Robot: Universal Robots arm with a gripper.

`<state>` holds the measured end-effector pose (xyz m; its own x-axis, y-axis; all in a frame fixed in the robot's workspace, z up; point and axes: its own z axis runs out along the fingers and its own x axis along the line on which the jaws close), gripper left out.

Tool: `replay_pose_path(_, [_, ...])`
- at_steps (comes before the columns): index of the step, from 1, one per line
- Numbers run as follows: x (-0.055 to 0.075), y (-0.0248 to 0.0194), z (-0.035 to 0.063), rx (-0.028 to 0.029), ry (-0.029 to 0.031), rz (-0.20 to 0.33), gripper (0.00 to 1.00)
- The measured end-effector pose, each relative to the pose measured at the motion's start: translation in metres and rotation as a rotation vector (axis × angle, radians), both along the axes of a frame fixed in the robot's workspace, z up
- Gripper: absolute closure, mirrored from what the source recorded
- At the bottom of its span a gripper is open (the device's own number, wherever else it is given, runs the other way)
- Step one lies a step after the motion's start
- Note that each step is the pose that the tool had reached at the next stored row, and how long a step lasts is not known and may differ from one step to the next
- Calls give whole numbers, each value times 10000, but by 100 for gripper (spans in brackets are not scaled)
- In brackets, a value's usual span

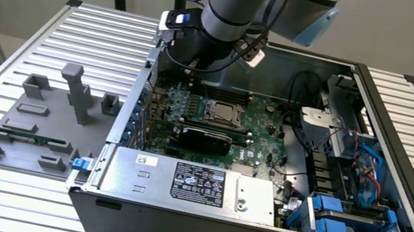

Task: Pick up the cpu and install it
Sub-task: 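Install the first cpu locking lever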

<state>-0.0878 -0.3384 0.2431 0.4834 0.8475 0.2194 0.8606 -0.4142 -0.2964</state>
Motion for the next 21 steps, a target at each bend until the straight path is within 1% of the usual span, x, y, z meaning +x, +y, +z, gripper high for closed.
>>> replay_pose_path(4, [10, 0, 24, 36, -26, -113, 89])
replay_pose_path(8, [34, 0, 28, 115, -65, -227, 89])
replay_pose_path(11, [85, 1, 28, 154, -95, -255, 89])
replay_pose_path(15, [189, -1, 28, 172, -128, -265, 89])
replay_pose_path(21, [409, 0, 16, 178, -163, -265, 89])
